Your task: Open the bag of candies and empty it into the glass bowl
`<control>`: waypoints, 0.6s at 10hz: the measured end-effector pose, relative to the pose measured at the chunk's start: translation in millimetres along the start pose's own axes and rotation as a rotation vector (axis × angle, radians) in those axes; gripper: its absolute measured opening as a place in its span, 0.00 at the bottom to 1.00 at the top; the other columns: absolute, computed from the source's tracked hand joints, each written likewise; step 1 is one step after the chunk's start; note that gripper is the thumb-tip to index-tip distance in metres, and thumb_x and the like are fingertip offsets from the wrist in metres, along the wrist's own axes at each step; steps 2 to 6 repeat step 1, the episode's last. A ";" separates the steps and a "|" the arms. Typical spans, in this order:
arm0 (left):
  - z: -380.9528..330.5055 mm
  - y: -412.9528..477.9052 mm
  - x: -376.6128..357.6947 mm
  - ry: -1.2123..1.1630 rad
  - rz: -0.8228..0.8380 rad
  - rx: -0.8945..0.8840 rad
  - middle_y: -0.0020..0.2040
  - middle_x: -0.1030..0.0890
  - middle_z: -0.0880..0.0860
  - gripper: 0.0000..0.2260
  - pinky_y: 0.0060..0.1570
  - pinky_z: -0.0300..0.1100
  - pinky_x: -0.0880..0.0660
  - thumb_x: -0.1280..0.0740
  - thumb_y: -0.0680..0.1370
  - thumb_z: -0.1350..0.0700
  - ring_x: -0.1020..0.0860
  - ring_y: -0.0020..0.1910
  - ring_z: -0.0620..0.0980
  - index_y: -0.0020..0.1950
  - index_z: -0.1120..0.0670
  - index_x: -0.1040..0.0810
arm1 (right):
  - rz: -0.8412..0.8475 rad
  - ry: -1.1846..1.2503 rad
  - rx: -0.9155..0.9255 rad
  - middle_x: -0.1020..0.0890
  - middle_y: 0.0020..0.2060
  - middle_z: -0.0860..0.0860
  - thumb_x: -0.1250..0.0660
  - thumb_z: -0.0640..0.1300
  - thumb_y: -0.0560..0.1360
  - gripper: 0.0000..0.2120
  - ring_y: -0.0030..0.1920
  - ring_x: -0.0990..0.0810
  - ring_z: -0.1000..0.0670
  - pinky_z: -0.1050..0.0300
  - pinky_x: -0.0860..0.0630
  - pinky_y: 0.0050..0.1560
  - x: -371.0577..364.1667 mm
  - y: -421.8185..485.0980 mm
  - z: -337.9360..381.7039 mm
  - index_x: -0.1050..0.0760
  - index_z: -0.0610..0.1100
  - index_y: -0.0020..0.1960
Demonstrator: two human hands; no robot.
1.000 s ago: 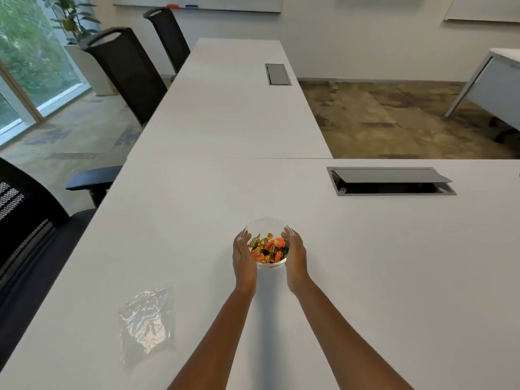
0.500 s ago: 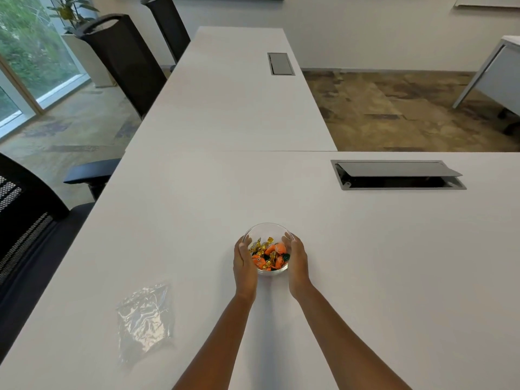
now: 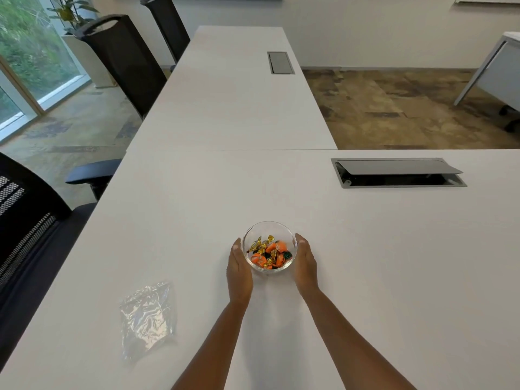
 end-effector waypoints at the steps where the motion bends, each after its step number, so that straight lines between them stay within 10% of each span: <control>1: 5.5 -4.0 16.2 0.288 0.002 -0.041 0.74 0.36 0.54 0.19 0.72 0.43 0.45 0.53 0.82 0.54 0.43 0.75 0.49 0.71 0.55 0.38 | -0.079 -0.232 0.063 0.29 0.69 0.46 0.51 0.42 0.80 0.19 0.70 0.33 0.48 0.53 0.37 0.70 18.5 -8.4 -2.0 0.34 0.42 0.69; 6: 5.5 -4.0 16.2 0.288 0.002 -0.041 0.74 0.36 0.54 0.19 0.72 0.43 0.45 0.53 0.82 0.54 0.43 0.75 0.49 0.71 0.55 0.38 | -0.079 -0.232 0.063 0.29 0.69 0.46 0.51 0.42 0.80 0.19 0.70 0.33 0.48 0.53 0.37 0.70 18.5 -8.4 -2.0 0.34 0.42 0.69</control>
Point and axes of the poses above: each hand's wrist, its own y-axis towards the middle knuckle, its own x-axis out of the back of the hand, z = x × y, the point moved 9 cm from there along y, towards the middle knuckle
